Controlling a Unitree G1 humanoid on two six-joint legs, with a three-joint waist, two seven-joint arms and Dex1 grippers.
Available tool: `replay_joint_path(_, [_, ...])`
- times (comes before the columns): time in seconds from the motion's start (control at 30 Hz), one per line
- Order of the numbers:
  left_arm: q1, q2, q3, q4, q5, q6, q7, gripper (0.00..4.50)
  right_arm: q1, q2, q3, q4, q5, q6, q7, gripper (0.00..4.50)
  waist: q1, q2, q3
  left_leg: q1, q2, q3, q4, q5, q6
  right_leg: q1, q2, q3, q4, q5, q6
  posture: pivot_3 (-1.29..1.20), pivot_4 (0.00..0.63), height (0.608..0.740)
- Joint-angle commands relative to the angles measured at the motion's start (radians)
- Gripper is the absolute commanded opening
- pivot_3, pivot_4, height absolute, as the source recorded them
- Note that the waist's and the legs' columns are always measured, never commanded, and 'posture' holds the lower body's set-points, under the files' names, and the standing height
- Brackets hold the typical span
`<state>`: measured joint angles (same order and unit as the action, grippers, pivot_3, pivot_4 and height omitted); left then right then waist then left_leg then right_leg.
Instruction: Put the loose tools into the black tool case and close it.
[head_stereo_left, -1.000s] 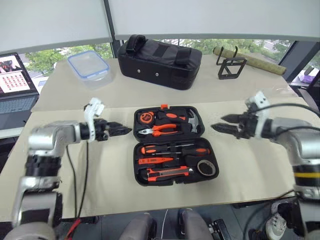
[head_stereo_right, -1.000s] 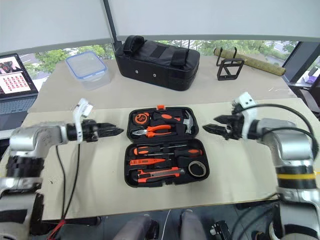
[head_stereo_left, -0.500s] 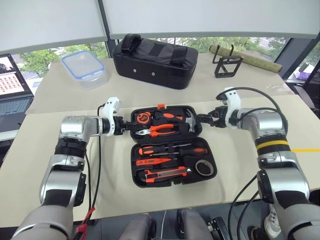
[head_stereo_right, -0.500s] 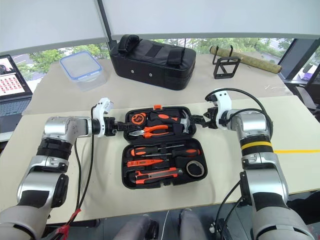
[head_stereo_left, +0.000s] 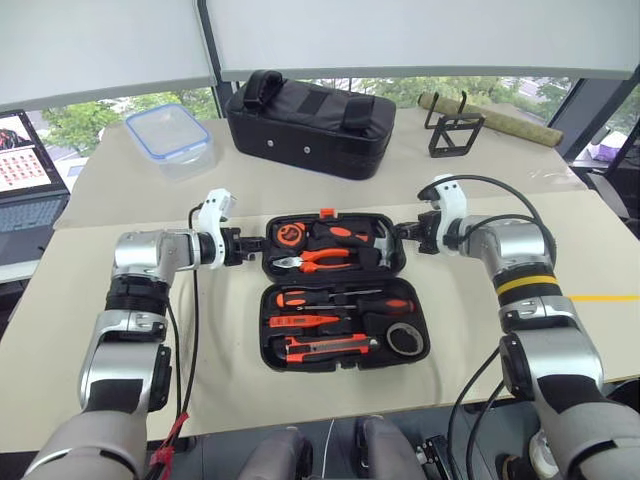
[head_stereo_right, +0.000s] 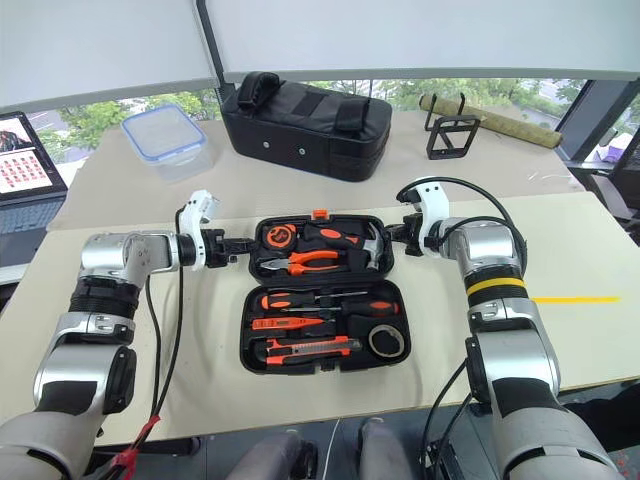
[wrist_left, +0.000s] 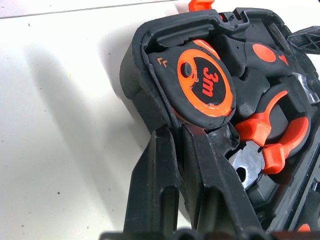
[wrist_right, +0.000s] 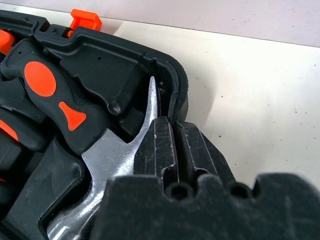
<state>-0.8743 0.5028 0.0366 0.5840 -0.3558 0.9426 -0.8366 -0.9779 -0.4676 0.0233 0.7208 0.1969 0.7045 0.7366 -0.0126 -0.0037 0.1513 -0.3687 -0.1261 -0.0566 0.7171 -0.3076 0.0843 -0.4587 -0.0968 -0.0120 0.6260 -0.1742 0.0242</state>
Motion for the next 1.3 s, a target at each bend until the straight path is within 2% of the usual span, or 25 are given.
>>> replay_joint_path(0.03, [0.024,-0.017,-0.01,-0.033,-0.006,-0.002,-0.013,0.0,-0.019,0.001,-0.016,-0.061,0.008,-0.001,0.007,0.05,-0.001,0.0,0.0,0.0,0.0,0.0,0.0,0.0,0.0,0.0,0.0,0.0,0.0,0.0,0.0,0.0,0.15,0.722])
replay_joint_path(0.13, [0.025,-0.033,0.009,-0.059,-0.019,-0.025,-0.012,0.0,-0.025,0.009,-0.028,-0.098,0.024,-0.002,0.008,0.05,-0.001,0.0,0.0,0.0,0.0,0.0,0.0,0.0,0.0,0.0,0.0,0.0,0.0,0.0,0.0,0.0,0.15,0.722])
replay_joint_path(0.33, [-0.05,-0.106,0.118,-0.054,-0.035,-0.211,0.049,0.0,-0.104,0.044,-0.077,-0.101,0.025,-0.135,-0.055,0.05,-0.001,0.0,0.0,-0.002,0.0,0.0,0.0,0.0,0.0,-0.002,0.0,0.0,0.0,0.0,0.0,0.0,0.15,0.722])
replay_joint_path(0.47, [-0.077,-0.135,0.147,-0.056,-0.023,-0.384,0.059,0.0,-0.119,0.037,-0.059,-0.117,-0.026,-0.309,-0.065,0.05,-0.003,0.0,0.001,-0.016,0.0,0.001,0.004,0.001,-0.002,-0.016,0.0,-0.001,0.004,0.0,0.0,0.0,0.15,0.722])
replay_joint_path(0.6, [-0.048,-0.14,0.134,-0.091,-0.012,-0.474,0.039,0.0,-0.079,0.037,-0.06,-0.185,-0.043,-0.401,-0.073,0.05,-0.011,0.0,0.001,-0.02,-0.001,0.001,0.004,0.002,-0.002,-0.021,0.0,-0.004,0.004,0.0,0.0,0.0,0.15,0.722])
replay_joint_path(0.73, [0.107,-0.127,0.073,-0.239,0.028,-0.559,0.01,0.0,0.12,0.02,-0.032,-0.394,-0.071,-0.472,-0.071,0.05,-0.018,0.0,0.0,-0.022,-0.001,0.001,0.003,0.002,-0.002,-0.025,0.0,-0.004,0.004,0.0,0.0,0.0,0.15,0.722])
replay_joint_path(0.87, [0.273,-0.13,0.062,-0.409,0.058,-0.629,0.064,0.0,0.336,0.006,-0.018,-0.596,-0.125,-0.575,-0.113,0.05,-0.021,0.0,0.0,-0.019,-0.002,0.0,0.001,0.002,-0.002,-0.025,0.0,-0.004,0.005,0.0,0.0,0.0,0.15,0.722])
replay_joint_path(0.93, [0.357,-0.132,0.059,-0.512,0.064,-0.642,0.095,0.0,0.424,0.014,-0.036,-0.671,-0.131,-0.606,-0.144,0.05,-0.022,0.0,0.0,-0.014,-0.002,0.001,-0.001,0.002,-0.002,-0.019,0.001,-0.003,0.003,0.0,0.0,0.0,0.15,0.722])
replay_joint_path(1.07, [0.469,-0.142,0.083,-0.669,0.038,-0.594,0.167,0.0,0.546,0.0,-0.046,-0.771,-0.156,-0.695,-0.17,0.05,-0.009,0.0,-0.001,-0.001,-0.001,0.001,-0.004,0.001,-0.003,-0.008,0.003,-0.001,-0.001,0.0,0.0,0.0,0.15,0.722])
replay_joint_path(1.17, [0.539,-0.135,0.101,-0.77,0.007,-0.543,0.202,0.0,0.629,-0.036,-0.039,-0.843,-0.173,-0.786,-0.148,0.05,-0.003,0.0,-0.001,0.002,-0.001,0.002,-0.004,0.001,-0.003,-0.006,0.004,0.001,-0.001,0.0,-0.001,0.0,0.15,0.722])
replay_joint_path(1.23, [0.603,-0.123,0.131,-0.843,-0.031,-0.476,0.225,0.0,0.699,-0.057,-0.062,-0.921,-0.111,-0.748,-0.115,0.05,-0.003,0.001,-0.001,0.004,-0.001,0.002,-0.004,0.001,-0.003,-0.005,0.004,0.002,-0.001,0.0,-0.001,0.0,0.15,0.722])
replay_joint_path(1.27, [0.668,-0.097,0.167,-0.897,-0.061,-0.437,0.22,0.58,0.775,-0.092,-0.091,-1.01,-0.046,-0.706,-0.072,0.6,-0.003,0.001,-0.001,0.005,0.0,0.003,-0.005,0.001,-0.003,-0.005,0.004,0.003,-0.001,0.0,-0.001,0.0,0.15,0.722])
replay_joint_path(1.3, [0.728,-0.069,0.204,-0.944,-0.088,-0.403,0.211,0.73,0.845,-0.127,-0.124,-1.091,0.009,-0.661,-0.039,0.76,-0.003,0.002,-0.001,0.006,0.0,0.003,-0.006,0.001,-0.003,-0.004,0.005,0.003,0.0,0.0,-0.001,0.0,0.15,0.722])
